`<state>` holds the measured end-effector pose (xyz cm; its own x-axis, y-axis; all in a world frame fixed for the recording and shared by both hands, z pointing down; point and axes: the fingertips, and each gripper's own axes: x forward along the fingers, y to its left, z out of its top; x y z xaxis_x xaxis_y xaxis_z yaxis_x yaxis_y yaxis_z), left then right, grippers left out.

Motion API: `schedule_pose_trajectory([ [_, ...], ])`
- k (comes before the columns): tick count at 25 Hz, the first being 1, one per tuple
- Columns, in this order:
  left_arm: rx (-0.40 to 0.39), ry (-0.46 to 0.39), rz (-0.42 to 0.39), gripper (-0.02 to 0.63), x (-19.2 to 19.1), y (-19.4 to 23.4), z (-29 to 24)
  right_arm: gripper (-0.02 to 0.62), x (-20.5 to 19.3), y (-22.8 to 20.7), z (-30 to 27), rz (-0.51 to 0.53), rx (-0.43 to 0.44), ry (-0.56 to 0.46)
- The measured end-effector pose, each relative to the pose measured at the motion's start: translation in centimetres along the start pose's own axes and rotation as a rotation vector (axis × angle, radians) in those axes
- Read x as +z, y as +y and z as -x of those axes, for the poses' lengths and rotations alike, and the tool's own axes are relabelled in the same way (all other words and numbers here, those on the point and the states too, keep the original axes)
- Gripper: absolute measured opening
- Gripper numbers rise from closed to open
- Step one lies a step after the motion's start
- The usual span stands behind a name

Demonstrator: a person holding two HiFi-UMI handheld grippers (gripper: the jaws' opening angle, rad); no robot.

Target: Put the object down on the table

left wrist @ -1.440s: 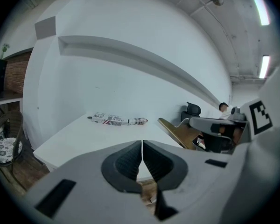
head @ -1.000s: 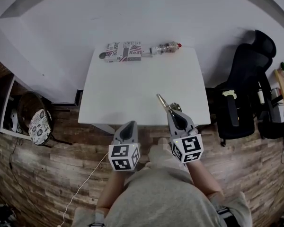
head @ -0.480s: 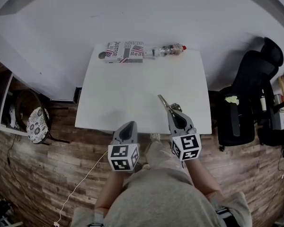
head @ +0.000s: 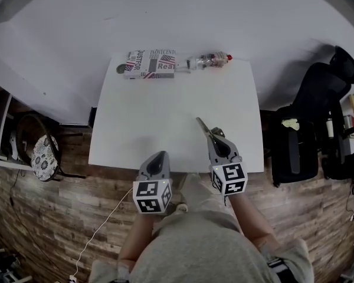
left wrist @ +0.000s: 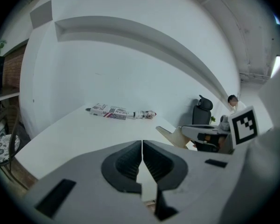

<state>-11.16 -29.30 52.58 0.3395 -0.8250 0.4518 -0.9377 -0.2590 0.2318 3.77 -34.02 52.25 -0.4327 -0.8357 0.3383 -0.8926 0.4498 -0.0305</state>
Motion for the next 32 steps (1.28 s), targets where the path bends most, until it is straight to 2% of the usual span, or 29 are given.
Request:
schedule_pose_trajectory([
  [23, -0.001, 0.039, 0.007, 0.009, -0.4, 0.1, -3.5, 0.008, -5.4, -3.0, -5.5, -0.018, -0.005, 0.146],
  [32, 0.001, 0.038, 0.009, 0.009, -0.3, 0.1, -3.7, 0.009, -6.2, -3.3, -6.4, -0.015, -0.005, 0.171],
])
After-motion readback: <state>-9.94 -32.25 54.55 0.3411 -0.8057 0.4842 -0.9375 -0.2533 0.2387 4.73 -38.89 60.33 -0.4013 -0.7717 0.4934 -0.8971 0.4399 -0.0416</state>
